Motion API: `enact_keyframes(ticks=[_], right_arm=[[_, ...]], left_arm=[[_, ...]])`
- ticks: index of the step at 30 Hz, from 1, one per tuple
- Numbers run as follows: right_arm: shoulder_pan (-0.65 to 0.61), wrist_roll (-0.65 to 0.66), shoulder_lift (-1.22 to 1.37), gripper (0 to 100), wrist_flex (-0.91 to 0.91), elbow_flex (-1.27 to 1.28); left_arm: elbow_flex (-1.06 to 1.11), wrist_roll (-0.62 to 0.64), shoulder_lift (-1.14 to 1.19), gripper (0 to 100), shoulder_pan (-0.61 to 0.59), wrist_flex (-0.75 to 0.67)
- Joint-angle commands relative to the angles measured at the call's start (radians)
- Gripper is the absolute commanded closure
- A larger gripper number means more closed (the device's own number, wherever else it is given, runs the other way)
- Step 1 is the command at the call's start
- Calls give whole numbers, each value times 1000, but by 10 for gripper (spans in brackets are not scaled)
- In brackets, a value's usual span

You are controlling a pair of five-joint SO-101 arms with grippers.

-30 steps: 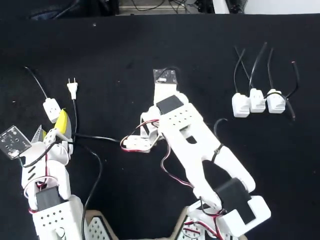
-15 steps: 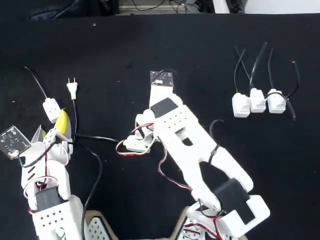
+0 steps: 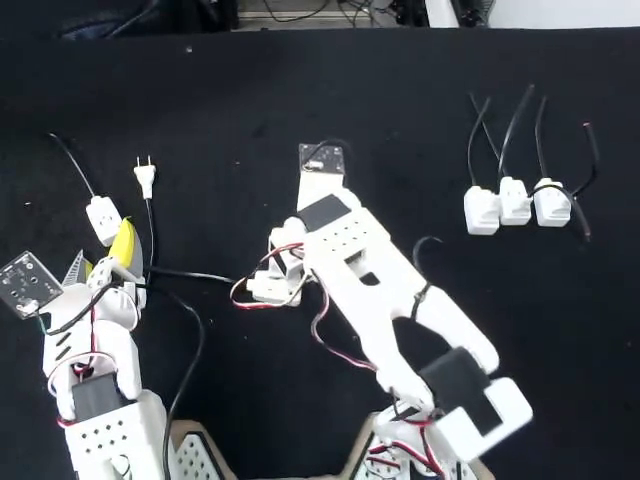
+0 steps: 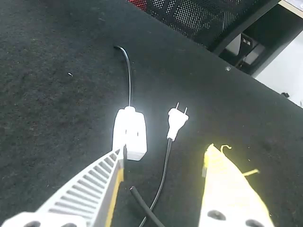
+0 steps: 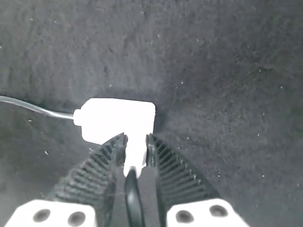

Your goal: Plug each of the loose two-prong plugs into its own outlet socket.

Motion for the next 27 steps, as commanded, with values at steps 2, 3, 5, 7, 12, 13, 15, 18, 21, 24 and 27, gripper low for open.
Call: enact_keyframes(ticks=[2, 3, 5, 7, 12, 13, 15, 18, 21, 24, 27], right_arm=[[-14, -9, 76, 988, 21, -101], [-15, -9, 88, 988, 40, -120], [-17, -9, 105, 988, 74, -153], [-15, -9, 114, 988, 95, -168], [-12, -9, 116, 988, 124, -170], [-11, -9, 111, 988, 127, -170], [-11, -9, 111, 988, 126, -170], [-11, -9, 119, 988, 98, -166], [-11, -9, 111, 988, 34, -133], [-11, -9, 111, 988, -25, -88], [-11, -2, 111, 988, -49, -64]], left_arm=[[-7, 8, -5, 734, -15, -26], [-7, 8, -5, 734, -16, -26], [-8, 8, -5, 734, -16, -26], [-8, 8, -5, 734, -13, -26], [-10, 8, -5, 734, -16, -26], [-10, 8, -5, 734, -16, -26], [-10, 8, -5, 734, -16, -26], [-10, 8, -5, 734, -16, -26], [-10, 8, -5, 734, -18, -26], [-10, 8, -5, 734, -18, -26], [-10, 8, -5, 734, -16, -26]])
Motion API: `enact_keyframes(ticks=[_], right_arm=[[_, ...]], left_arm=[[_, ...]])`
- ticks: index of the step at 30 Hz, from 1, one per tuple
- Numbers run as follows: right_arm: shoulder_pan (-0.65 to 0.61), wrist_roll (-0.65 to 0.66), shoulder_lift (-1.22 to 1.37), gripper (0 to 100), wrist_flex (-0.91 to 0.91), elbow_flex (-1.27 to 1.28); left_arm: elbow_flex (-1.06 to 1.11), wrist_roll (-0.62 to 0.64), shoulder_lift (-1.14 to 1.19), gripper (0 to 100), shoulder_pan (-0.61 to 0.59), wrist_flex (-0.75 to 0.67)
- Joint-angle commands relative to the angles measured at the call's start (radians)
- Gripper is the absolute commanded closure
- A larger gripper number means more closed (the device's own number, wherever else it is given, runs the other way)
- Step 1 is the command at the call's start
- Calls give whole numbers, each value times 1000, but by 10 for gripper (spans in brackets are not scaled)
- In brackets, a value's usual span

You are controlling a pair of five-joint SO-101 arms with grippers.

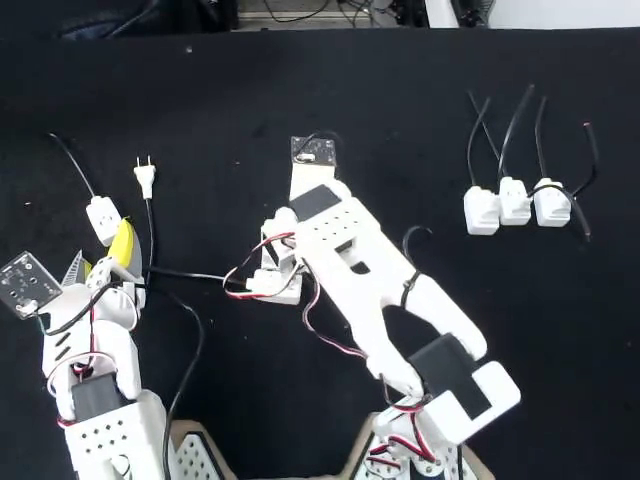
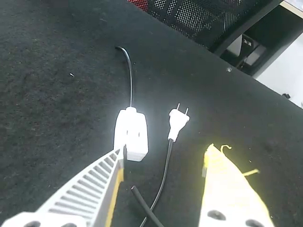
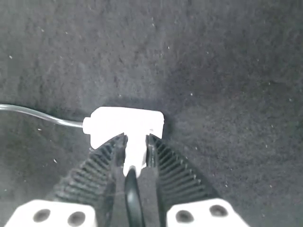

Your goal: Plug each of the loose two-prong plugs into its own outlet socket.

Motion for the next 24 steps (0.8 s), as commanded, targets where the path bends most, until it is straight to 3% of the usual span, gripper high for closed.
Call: enact_keyframes(ticks=[1, 13, 24], right_arm=[[-8, -2, 10, 988, -54, 38], [-8, 41, -110, 988, -55, 88], [-6, 41, -232, 988, -215, 257]], left_arm=[[-10, 8, -5, 734, -8, -26], [-10, 8, -5, 734, -8, -26], [-10, 8, -5, 734, -8, -26]])
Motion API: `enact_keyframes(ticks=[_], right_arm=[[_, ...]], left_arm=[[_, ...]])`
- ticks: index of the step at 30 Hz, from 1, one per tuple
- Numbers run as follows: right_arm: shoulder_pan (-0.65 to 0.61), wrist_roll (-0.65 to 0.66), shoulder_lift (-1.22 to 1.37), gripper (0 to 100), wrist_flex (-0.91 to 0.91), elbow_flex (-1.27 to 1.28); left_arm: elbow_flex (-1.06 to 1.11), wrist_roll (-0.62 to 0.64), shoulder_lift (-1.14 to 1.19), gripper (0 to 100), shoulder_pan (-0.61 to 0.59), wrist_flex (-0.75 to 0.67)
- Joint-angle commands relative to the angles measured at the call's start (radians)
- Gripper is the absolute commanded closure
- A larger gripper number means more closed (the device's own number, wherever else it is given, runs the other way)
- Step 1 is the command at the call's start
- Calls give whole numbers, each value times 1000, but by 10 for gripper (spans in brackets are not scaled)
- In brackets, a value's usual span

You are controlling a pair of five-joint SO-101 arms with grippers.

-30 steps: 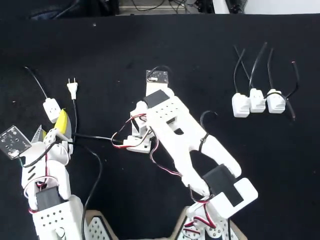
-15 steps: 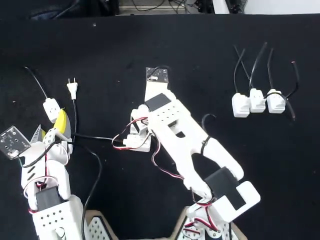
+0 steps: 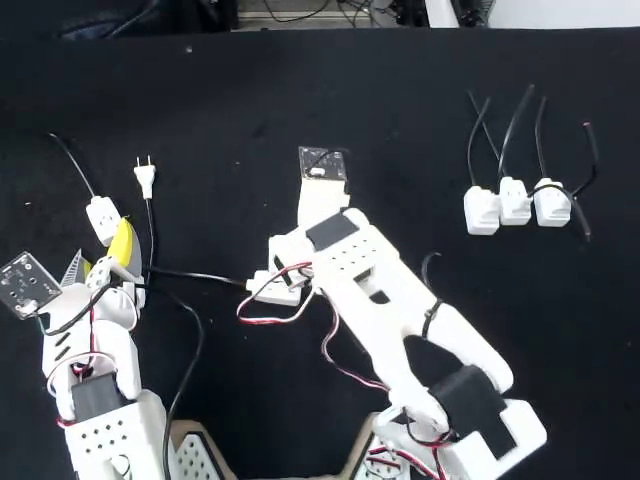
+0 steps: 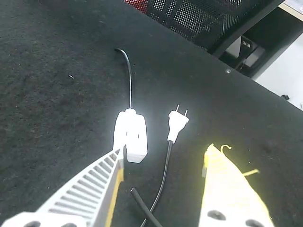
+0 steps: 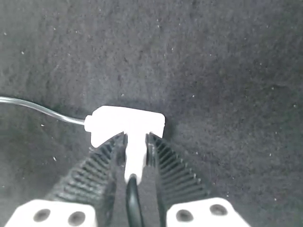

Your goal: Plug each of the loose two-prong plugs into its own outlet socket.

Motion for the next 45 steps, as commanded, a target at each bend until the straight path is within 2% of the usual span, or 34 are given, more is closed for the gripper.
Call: enact_keyframes(ticks=[1, 10, 30, 35, 40, 45], right_arm=[[-2, 12, -35, 988, -32, 5], [29, 12, -38, 988, 114, -33], [58, 12, -18, 988, 49, -51], [55, 14, 120, 988, 97, -160], [55, 91, 240, 988, 301, -360], [55, 109, 303, 988, 288, -412]], left_arm=[[-10, 8, -5, 734, -8, -18], [-10, 8, -5, 734, -5, -18], [-10, 8, -5, 734, -5, -18], [-10, 8, -5, 734, -7, -18], [-10, 8, -5, 734, -10, -18], [-10, 8, -5, 734, -10, -18]])
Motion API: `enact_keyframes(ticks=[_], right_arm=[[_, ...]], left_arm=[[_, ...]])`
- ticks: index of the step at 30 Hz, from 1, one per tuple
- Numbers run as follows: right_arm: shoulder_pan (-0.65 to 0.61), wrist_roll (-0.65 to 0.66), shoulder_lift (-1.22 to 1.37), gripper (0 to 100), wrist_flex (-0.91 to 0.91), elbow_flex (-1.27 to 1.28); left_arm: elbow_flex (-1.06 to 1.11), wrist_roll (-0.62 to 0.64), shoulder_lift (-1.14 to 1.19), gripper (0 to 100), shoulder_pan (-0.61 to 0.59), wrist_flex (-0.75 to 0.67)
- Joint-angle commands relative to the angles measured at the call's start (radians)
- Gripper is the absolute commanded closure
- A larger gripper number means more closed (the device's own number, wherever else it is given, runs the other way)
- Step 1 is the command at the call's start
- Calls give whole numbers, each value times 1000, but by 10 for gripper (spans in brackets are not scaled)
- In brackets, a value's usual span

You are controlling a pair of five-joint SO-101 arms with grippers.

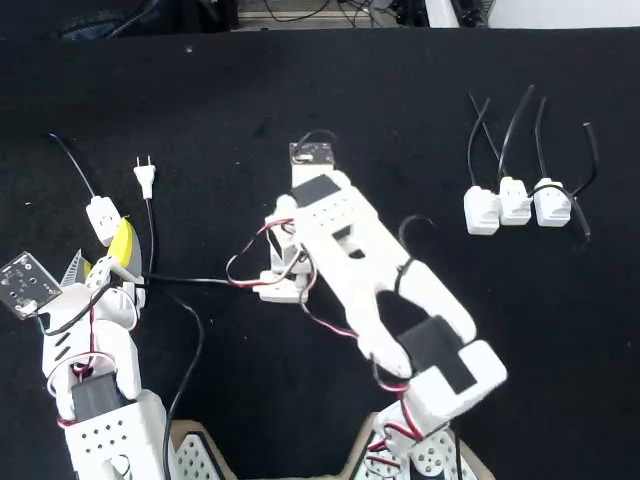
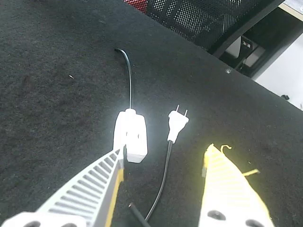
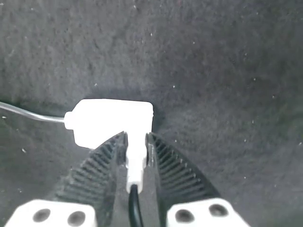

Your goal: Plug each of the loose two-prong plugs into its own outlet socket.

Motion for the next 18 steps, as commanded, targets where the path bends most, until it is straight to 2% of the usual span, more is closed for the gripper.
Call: enact_keyframes(ticks=[1, 5, 15, 18], right_arm=[[18, 38, 22, 988, -18, -77], [17, 100, 35, 988, -81, -53], [17, 112, 30, 987, -133, -1], [18, 184, 35, 986, -133, -25]], left_arm=[[-10, 8, -5, 734, -12, -18], [-10, 8, -5, 734, -13, -18], [-10, 8, -5, 734, -8, -18], [-10, 8, -5, 734, -10, -18]])
